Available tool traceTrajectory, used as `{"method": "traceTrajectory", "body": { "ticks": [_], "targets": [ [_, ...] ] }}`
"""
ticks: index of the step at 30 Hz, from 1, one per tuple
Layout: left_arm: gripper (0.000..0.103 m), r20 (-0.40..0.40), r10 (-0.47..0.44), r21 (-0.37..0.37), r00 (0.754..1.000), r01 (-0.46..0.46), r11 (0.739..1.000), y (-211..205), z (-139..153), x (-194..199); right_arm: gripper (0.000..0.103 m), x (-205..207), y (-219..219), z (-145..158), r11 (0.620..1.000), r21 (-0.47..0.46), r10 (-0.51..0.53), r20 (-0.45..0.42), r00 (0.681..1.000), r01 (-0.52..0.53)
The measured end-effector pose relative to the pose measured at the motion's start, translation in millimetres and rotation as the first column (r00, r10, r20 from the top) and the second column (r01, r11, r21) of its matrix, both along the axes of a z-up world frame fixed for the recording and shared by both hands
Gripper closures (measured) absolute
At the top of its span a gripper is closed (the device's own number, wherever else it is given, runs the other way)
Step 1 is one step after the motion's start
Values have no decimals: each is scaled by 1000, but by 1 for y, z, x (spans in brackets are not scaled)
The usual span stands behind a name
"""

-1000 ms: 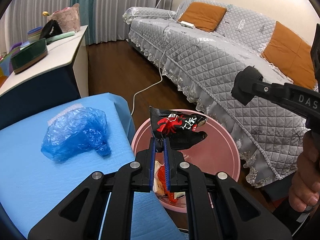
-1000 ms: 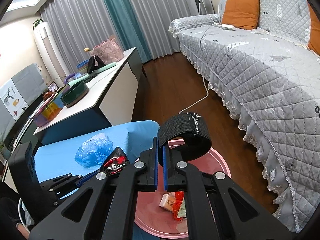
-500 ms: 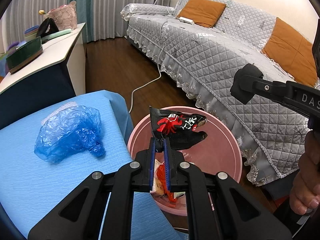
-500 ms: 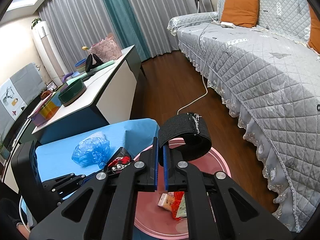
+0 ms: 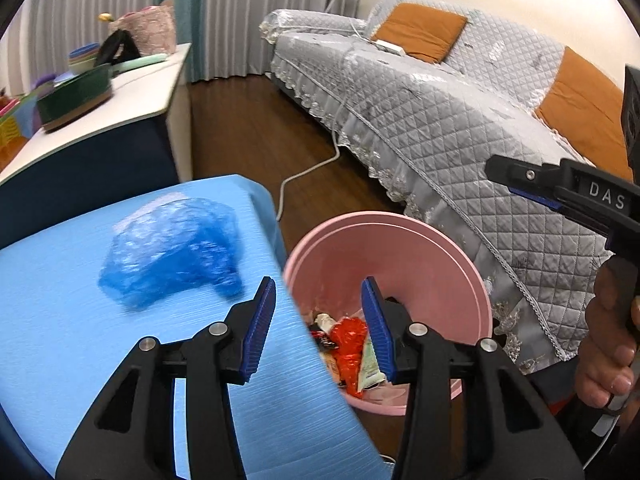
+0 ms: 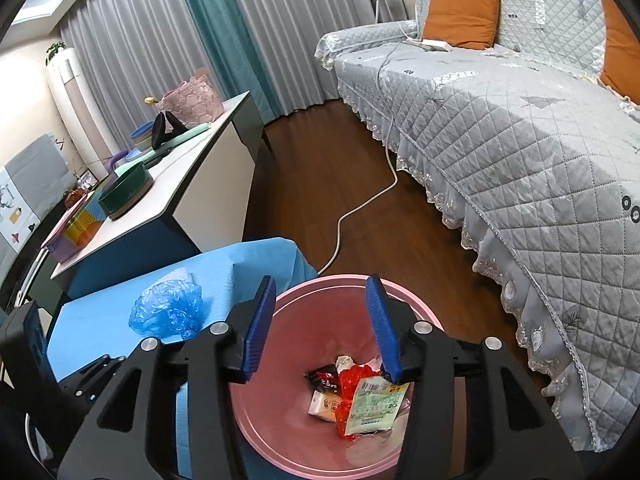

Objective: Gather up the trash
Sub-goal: 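Open both tools to drop the strap and wrapper into the bin, then bring both open tools back over the blue bag and white foam sleeve, then close the left tool on the blue plastic bag while the right tool grasps the white foam sleeve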

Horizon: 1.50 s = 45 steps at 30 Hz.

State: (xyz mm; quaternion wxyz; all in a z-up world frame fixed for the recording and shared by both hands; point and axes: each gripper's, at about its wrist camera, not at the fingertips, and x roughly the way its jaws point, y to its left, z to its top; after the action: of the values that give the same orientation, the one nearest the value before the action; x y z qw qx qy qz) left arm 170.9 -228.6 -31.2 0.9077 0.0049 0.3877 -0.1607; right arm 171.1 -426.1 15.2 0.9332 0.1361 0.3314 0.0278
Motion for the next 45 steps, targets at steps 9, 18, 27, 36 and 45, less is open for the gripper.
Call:
{"method": "traceTrajectory", "body": {
  "ticks": [9, 18, 27, 36, 45],
  "targets": [
    [59, 15, 103, -20, 995, -103, 994, 54, 3, -9, 55, 2, 19, 3, 1000, 1, 28, 9, 1000, -28],
    [59, 10, 207, -27, 978, -207, 978, 102, 1, 0, 57, 0, 47, 4, 996, 23, 84, 32, 996, -85],
    [55, -9, 237, 26, 972, -237, 971, 110, -13, 47, 57, 10, 64, -6, 990, 41, 136, 10, 991, -136],
    [102, -65, 162, 53, 985, -159, 986, 122, -19, 52, 57, 30, 96, -15, 978, 58, 200, -20, 980, -199],
    [103, -115, 197, 88, 974, -188, 978, 180, 7, 14, 57, 45, 144, -19, 961, 20, 275, -27, 961, -274]
  ]
}}
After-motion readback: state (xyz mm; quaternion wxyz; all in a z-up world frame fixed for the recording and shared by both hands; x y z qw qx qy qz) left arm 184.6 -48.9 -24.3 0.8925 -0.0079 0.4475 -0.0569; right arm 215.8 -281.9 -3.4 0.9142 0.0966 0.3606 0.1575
